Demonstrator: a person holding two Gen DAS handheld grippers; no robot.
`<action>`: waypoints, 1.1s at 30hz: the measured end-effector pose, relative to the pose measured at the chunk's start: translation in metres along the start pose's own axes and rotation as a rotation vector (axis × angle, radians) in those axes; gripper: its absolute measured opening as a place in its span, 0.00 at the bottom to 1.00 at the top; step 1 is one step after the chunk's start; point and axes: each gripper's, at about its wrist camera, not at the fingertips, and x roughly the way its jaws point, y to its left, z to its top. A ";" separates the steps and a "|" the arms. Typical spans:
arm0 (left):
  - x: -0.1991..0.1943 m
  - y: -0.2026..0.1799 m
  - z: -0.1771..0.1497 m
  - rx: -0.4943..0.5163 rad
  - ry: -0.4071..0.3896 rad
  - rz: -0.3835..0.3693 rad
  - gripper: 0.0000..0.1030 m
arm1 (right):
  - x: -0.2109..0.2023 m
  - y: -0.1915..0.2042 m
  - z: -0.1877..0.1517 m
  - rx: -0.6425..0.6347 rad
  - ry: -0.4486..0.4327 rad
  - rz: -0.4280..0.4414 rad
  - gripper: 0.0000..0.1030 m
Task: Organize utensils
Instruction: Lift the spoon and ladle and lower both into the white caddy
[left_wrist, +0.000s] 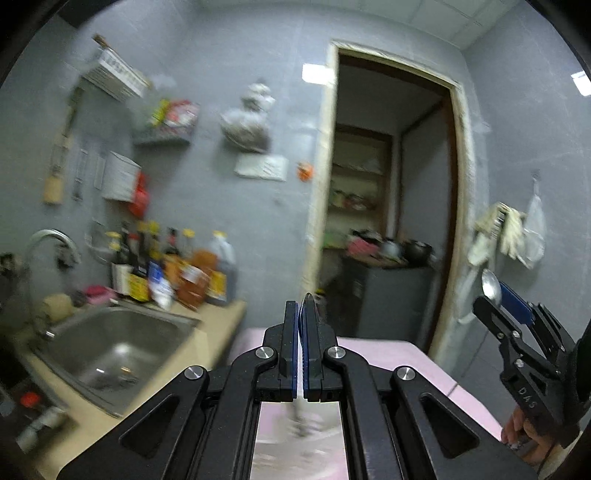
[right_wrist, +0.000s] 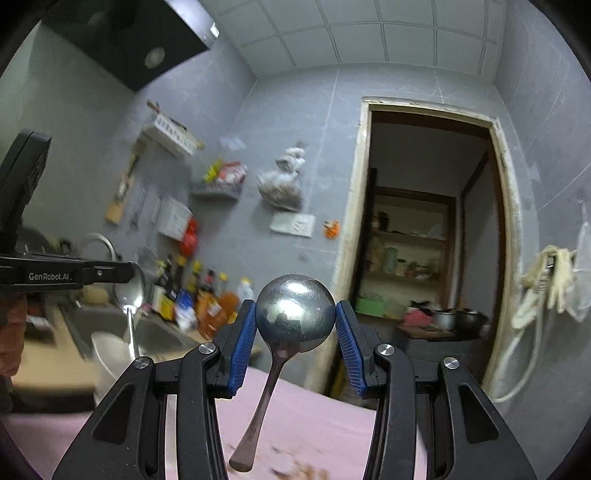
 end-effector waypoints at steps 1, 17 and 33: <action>-0.003 0.008 0.004 -0.003 -0.006 0.021 0.00 | 0.004 0.003 0.003 0.015 -0.007 0.013 0.40; 0.022 0.078 -0.020 0.060 0.000 0.343 0.00 | 0.072 0.062 0.004 0.116 -0.017 0.149 0.40; 0.062 0.073 -0.067 0.082 0.145 0.278 0.01 | 0.095 0.080 -0.050 0.091 0.153 0.215 0.40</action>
